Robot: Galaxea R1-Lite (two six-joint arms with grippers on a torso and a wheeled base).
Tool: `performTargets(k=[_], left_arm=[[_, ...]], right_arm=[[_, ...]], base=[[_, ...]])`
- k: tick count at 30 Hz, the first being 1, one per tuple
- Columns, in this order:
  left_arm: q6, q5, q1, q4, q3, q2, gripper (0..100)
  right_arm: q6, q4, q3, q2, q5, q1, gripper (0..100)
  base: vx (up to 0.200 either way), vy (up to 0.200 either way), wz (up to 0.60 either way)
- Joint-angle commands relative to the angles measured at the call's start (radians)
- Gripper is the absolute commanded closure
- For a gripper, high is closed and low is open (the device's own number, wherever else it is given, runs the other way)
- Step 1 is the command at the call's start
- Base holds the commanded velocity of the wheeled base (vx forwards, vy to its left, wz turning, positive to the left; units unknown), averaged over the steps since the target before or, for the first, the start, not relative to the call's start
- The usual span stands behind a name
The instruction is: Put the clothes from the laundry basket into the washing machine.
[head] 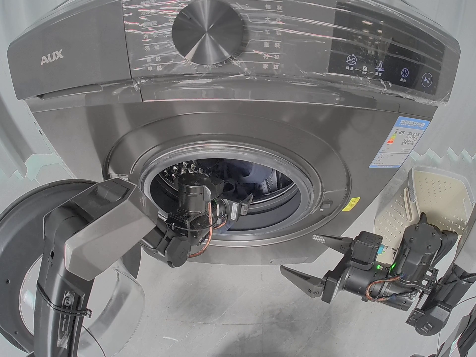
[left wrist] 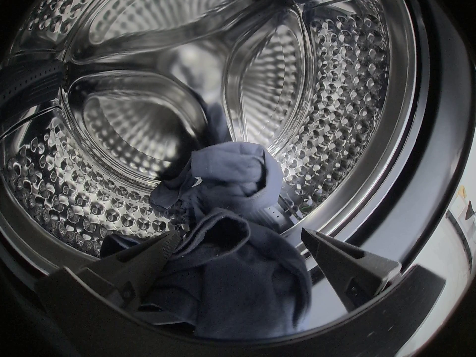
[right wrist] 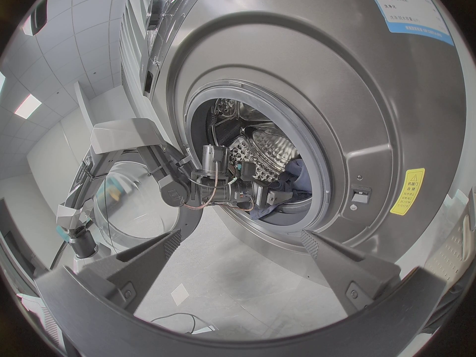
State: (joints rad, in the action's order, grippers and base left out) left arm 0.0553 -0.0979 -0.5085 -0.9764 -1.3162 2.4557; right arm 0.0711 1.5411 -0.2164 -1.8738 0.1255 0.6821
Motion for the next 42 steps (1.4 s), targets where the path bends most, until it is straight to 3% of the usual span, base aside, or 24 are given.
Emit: performTargets(k=[1,3,4,11,18,26,35,36,42], left_arm=[[0.008,0.0,0.007,-0.004,0.003,0.028,0],[0.011,0.0,0.01,-0.005,-0.002,0.039,0],[0.009,0.0,0.01,-0.004,-0.006,0.04,100],[0.005,0.0,0.008,-0.007,-0.035,0.04,100],[-0.026,-0.02,0.018,-0.054,-0.232,0.118,100],[-0.028,-0.054,0.05,-0.102,-0.454,0.232,100],[-0.019,-0.052,0.054,-0.105,-0.454,0.256,100],[-0.019,-0.052,0.053,-0.105,-0.456,0.258,0],[-0.028,-0.051,0.042,-0.104,-0.429,0.241,0]], right_arm=[[-0.001,0.001,-0.001,-0.001,0.0,0.0,0],[-0.001,0.001,-0.001,-0.001,0.0,0.0,0],[-0.001,0.001,-0.001,-0.001,0.0,0.0,0],[-0.001,0.001,-0.003,-0.001,0.002,0.002,0],[0.001,0.001,-0.014,-0.001,0.0,0.0,0],[0.001,0.001,-0.015,-0.001,0.0,0.002,0],[0.001,0.001,-0.02,-0.001,0.0,0.0,0],[0.001,0.001,-0.02,-0.001,0.0,0.0,0],[0.001,0.001,-0.021,-0.001,0.0,0.0,0]], base=[[0.0,0.0,0.0],[0.0,0.0,0.0],[0.0,0.0,0.0],[0.0,0.0,0.0],[0.0,0.0,0.0],[0.0,0.0,0.0],[0.0,0.0,0.0],[0.0,0.0,0.0],[0.0,0.0,0.0]])
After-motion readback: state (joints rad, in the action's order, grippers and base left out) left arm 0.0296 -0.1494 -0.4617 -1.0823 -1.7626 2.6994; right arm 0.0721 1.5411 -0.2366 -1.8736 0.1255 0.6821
